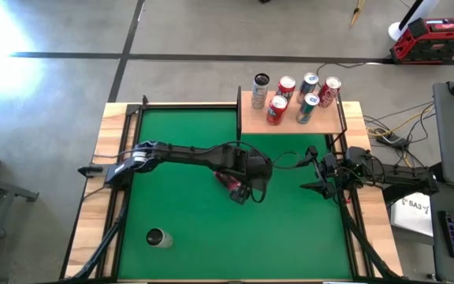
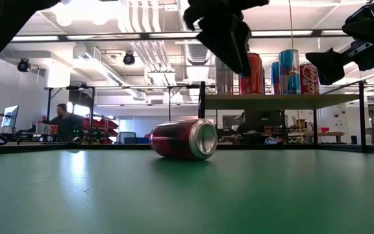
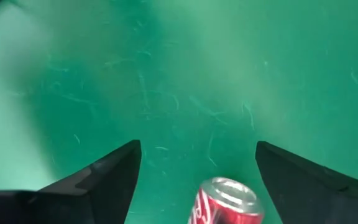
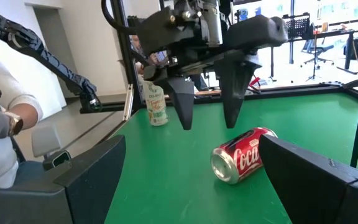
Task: Place canned beverage on shelf
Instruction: Move the red-white soda can to the center of the table
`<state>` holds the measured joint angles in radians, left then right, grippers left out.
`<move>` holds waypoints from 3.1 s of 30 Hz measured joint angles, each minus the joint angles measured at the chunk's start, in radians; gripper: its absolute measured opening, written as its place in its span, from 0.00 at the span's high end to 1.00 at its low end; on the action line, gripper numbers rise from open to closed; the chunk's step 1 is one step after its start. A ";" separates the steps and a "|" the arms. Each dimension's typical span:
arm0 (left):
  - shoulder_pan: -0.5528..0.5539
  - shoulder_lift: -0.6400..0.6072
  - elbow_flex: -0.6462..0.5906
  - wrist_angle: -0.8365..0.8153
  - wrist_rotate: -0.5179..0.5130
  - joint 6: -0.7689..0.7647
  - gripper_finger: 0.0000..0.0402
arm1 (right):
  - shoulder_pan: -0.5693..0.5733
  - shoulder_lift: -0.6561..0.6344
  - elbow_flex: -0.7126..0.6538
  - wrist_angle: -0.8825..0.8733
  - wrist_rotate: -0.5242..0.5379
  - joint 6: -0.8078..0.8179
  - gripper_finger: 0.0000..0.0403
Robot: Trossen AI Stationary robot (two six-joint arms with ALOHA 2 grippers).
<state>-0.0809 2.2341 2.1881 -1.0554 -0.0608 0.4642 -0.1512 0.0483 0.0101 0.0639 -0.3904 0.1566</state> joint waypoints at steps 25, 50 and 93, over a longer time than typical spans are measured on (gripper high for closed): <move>0.078 -0.004 0.029 -0.346 -0.184 -2.378 0.27 | 0.000 0.000 0.000 0.000 0.000 0.000 0.11; 0.229 0.074 -0.088 -0.333 0.186 -2.684 0.27 | 0.000 0.000 0.000 0.000 0.000 0.000 0.11; 0.094 0.140 -0.155 -0.358 0.026 -2.997 0.27 | 0.000 0.000 0.000 0.000 0.000 0.000 0.11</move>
<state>0.0129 2.3737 2.0335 -1.4137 -0.0352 -2.5329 -0.1509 0.0486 0.0101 0.0639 -0.3908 0.1570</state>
